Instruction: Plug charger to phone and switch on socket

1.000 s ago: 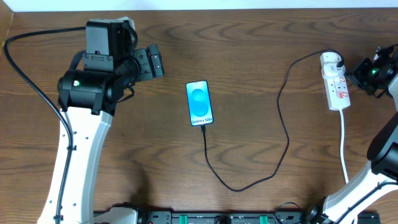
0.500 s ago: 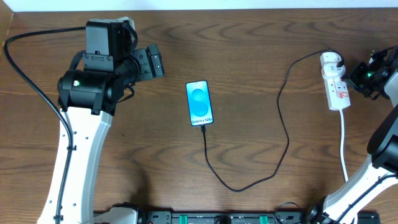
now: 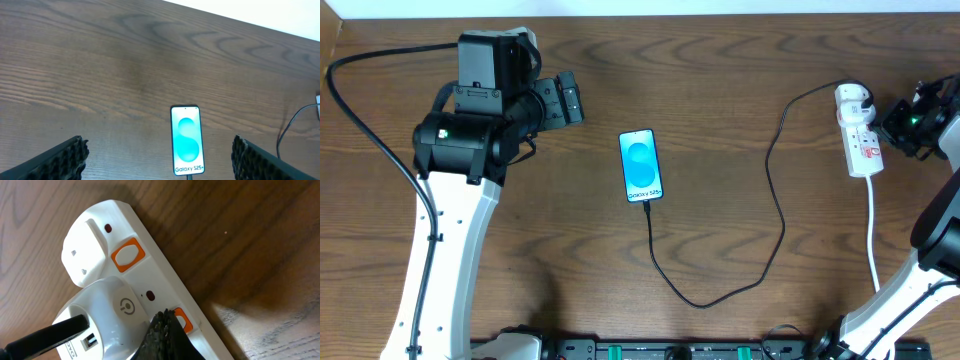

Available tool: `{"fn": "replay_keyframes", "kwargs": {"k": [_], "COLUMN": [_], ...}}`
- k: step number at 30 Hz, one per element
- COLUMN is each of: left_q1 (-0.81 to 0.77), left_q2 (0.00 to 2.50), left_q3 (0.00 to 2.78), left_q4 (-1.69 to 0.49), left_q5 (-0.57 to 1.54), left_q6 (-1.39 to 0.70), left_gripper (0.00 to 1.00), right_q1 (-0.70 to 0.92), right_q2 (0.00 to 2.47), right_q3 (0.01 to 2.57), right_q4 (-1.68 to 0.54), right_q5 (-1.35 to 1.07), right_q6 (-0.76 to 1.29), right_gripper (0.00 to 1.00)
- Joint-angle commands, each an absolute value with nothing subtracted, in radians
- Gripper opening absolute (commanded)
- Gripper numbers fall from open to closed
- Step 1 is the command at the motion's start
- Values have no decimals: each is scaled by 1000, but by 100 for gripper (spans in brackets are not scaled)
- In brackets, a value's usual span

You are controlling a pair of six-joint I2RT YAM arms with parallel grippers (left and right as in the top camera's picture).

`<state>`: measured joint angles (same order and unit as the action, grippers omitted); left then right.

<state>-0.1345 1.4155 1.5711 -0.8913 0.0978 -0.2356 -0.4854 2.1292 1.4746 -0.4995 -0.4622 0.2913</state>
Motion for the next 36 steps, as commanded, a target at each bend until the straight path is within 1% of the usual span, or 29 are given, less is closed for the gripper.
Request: {"fn": "replay_keyframes", "kwargs": {"k": [1,18,36], "left_q1": [-135,-135,-135], "left_q2": [1411,1411,1411], "left_q3": [1567,1567,1567], "left_q4": [-894,-894,-894], "left_q5": [81,81,81], "left_q6": [-230,-230,-230], "left_gripper": [93,93,93], "right_q1": [-461,-421,-411], "right_q2": [2146,2176,2176], "right_q3": [1477,1475,1475], "right_q4": [-516,-558,-572], "right_q5": [-501,-501,-499], "right_q6": [276,306,434], "right_gripper": [1,1,1]}}
